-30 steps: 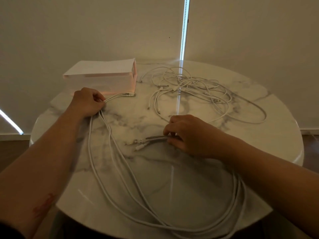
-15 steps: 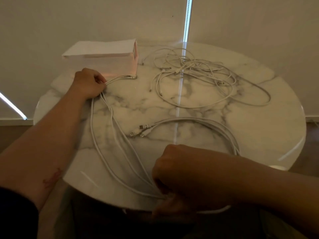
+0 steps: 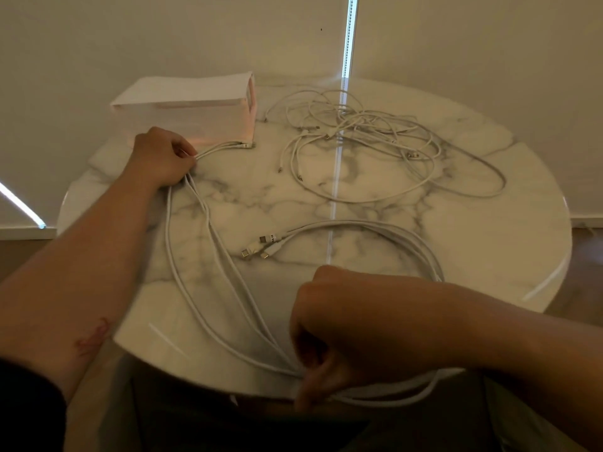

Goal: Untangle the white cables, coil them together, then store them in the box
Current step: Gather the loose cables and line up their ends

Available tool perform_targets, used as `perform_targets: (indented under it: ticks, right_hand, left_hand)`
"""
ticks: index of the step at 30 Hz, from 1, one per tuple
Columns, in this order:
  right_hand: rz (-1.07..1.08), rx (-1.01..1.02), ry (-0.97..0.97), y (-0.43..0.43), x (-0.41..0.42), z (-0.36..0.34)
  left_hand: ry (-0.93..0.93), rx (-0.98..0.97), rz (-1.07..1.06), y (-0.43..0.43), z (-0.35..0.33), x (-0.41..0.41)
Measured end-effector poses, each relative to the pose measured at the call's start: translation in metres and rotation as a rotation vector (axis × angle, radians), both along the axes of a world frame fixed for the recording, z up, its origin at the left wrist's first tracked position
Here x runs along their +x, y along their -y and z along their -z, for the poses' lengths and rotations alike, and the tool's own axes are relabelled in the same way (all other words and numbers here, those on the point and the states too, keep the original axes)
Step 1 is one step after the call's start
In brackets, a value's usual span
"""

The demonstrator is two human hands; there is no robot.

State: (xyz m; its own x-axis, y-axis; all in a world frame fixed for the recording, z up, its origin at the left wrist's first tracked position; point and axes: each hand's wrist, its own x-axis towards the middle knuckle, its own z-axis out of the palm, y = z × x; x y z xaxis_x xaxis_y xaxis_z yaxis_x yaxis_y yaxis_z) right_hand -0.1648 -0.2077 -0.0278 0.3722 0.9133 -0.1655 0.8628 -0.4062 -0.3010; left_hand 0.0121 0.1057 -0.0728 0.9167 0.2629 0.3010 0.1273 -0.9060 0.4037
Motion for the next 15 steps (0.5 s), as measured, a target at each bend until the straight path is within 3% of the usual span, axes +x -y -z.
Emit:
perform_targets:
  ticks: [4, 7, 15]
  right_hand:
    - [0.139, 0.214, 0.254, 0.007, 0.044, 0.006]
    - [0.246, 0.148, 0.414, 0.013, 0.081, 0.022]
    - [0.251, 0.113, 0.397, 0.002, 0.103, 0.034]
  left_hand:
    - [-0.003, -0.011, 0.019, -0.002, 0.001, 0.001]
    - [0.000, -0.017, 0.022, -0.002, 0.002, 0.002]
    - [0.004, 0.005, 0.061, -0.004, 0.003, 0.003]
